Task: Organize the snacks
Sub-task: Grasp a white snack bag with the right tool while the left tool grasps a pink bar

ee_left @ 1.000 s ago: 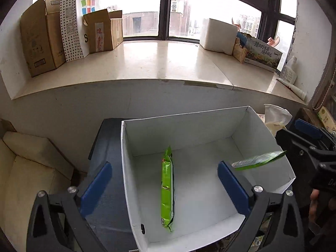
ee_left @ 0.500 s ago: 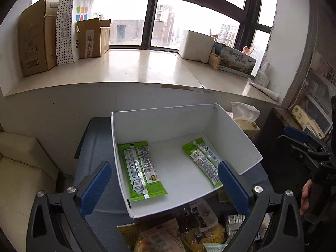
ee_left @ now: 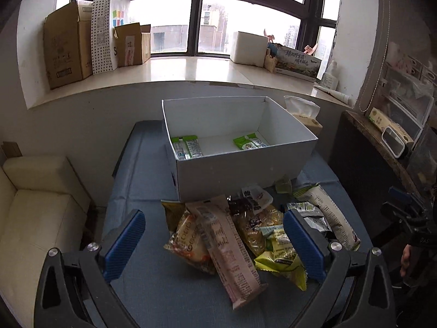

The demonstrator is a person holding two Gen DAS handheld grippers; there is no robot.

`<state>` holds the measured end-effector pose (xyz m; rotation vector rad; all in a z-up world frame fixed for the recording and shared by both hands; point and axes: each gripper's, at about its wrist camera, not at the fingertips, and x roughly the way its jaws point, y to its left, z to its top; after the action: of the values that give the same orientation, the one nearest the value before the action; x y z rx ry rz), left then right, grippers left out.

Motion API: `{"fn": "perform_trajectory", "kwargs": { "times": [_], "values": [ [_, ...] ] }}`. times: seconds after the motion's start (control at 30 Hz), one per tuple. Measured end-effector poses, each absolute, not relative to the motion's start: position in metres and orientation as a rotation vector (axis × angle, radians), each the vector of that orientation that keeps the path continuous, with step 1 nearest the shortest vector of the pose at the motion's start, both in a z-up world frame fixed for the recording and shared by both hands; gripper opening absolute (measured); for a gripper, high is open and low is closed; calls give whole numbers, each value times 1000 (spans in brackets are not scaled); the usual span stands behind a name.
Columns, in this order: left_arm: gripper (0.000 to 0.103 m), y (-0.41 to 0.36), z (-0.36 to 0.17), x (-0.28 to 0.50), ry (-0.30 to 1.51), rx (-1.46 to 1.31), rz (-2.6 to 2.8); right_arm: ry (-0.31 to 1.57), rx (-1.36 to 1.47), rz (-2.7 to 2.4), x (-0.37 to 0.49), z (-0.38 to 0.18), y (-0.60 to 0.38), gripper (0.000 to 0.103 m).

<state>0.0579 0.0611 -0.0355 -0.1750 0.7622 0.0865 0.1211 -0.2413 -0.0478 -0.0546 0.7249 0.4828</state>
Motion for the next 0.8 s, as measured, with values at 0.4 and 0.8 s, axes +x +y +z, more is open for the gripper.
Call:
{"fn": "perform_trajectory", "kwargs": {
  "times": [0.4, 0.8],
  "values": [
    [103, 55, -67, 40, 832, -243, 91, 901, -52, 533, 142, -115, -240, 103],
    [103, 53, -92, 44, 897, -229, 112, 1067, 33, 612, 200, -167, -233, 59]
  ]
}}
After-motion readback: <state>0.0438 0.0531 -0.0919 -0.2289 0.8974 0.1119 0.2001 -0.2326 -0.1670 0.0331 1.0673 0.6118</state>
